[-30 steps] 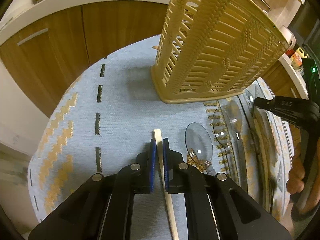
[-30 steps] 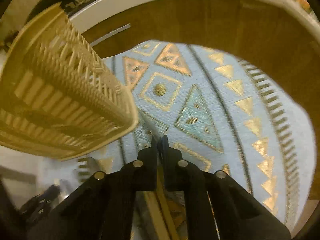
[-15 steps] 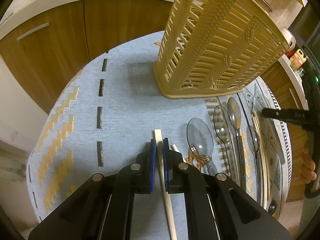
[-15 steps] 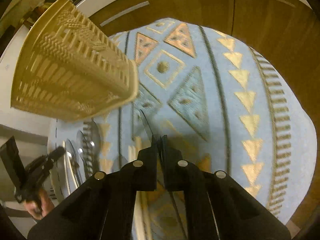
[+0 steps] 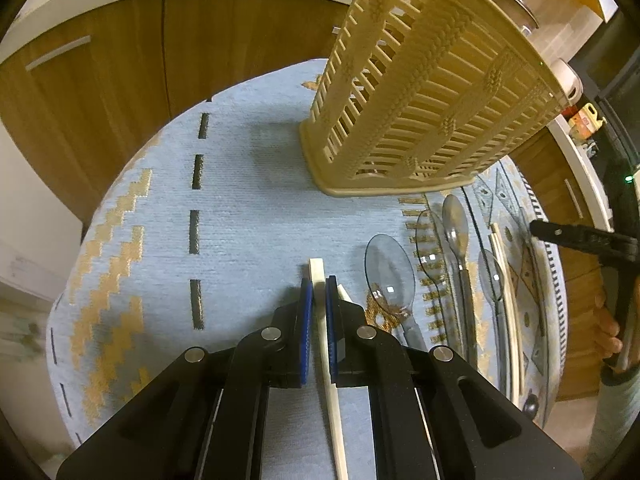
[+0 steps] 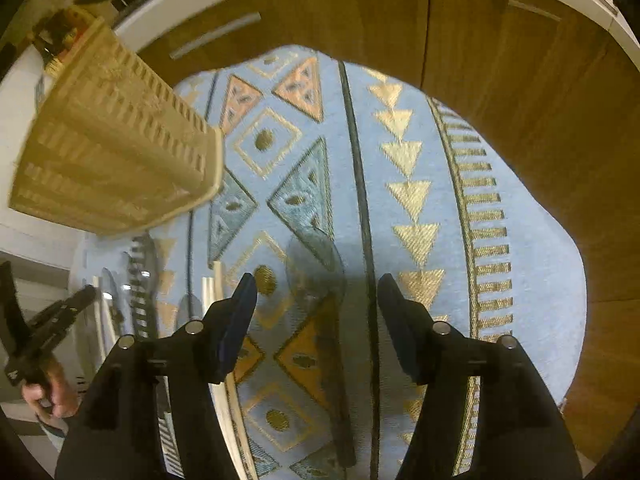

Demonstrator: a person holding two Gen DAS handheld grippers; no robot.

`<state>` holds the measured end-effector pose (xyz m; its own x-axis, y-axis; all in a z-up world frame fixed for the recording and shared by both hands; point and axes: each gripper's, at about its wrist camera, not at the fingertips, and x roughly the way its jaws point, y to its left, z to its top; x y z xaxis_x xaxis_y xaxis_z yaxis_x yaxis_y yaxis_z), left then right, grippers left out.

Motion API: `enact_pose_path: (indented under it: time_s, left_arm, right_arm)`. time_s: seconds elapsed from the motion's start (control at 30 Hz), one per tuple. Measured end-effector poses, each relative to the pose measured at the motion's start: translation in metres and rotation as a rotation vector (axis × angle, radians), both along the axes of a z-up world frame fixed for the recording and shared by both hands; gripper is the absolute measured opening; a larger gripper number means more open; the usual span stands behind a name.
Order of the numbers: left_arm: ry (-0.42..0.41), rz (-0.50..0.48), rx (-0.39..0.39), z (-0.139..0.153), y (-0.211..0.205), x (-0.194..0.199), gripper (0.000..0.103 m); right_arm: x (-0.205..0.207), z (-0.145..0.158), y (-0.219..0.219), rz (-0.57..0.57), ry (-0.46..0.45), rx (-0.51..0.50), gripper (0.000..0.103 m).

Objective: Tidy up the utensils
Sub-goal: 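Close the right gripper on the clear plastic spoon while the left gripper lifts the chopstick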

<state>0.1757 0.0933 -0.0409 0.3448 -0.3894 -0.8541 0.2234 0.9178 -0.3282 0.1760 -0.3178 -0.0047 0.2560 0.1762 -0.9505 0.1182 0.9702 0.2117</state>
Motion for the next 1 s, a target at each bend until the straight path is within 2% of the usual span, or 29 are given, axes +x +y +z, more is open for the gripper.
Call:
enact_pose_path:
  time_s: [0.1,0.13,0.23,0.33,0.43,0.57,0.63,0.67,0.7,0.73,0.77,0.83,0.87,1.0]
  left_arm:
    - [0.021,-0.016,-0.019,0.002,0.005,0.001,0.005]
    - [0.027,-0.016,-0.025,0.003,0.007,0.001,0.005]
    - [0.049,-0.01,-0.039,0.002,0.016,0.0,0.011]
    - [0.063,-0.015,-0.002,-0.003,0.01,-0.003,0.016]
    - [0.049,-0.05,0.057,-0.004,-0.004,-0.01,0.025]
    - [-0.001,-0.088,0.237,-0.003,-0.032,-0.019,0.024]
    - [-0.039,-0.094,0.339,-0.004,-0.048,-0.024,0.02]
    - [-0.055,-0.096,0.363,-0.004,-0.052,-0.026,0.018]
    - [-0.07,-0.097,0.378,-0.004,-0.058,-0.028,0.005]
    - [-0.08,-0.097,0.38,-0.005,-0.061,-0.03,0.003]
    - [-0.093,-0.09,0.389,-0.005,-0.064,-0.031,0.003]
    - [-0.113,-0.082,0.341,-0.003,-0.065,-0.033,0.003]
    - [-0.126,-0.074,0.271,0.002,-0.061,-0.035,0.003]
    - [-0.224,-0.02,0.16,0.028,-0.045,-0.044,0.003]
  right_arm:
    - [0.004,-0.007,0.009,0.02,0.022,-0.027,0.059]
    - [0.005,-0.015,0.025,0.02,0.016,-0.035,0.059]
    - [0.006,-0.014,0.026,0.024,0.017,-0.041,0.059]
    - [0.007,-0.012,0.029,0.035,0.021,-0.051,0.059]
    - [0.008,-0.016,0.039,0.054,0.023,-0.072,0.059]
    - [0.008,-0.021,0.061,0.091,0.035,-0.154,0.059]
    - [0.008,-0.023,0.073,0.106,0.042,-0.222,0.059]
    - [0.008,-0.021,0.078,0.109,0.036,-0.241,0.056]
    - [0.008,-0.02,0.082,0.117,0.03,-0.241,0.046]
    - [0.008,-0.018,0.087,0.128,0.027,-0.233,0.041]
    - [0.008,-0.017,0.091,0.134,0.023,-0.232,0.029]
    - [0.006,-0.017,0.098,0.139,0.015,-0.24,0.029]
    - [0.005,-0.016,0.1,0.146,0.003,-0.229,0.029]
    - [-0.009,-0.003,0.092,0.139,-0.079,-0.124,0.029]
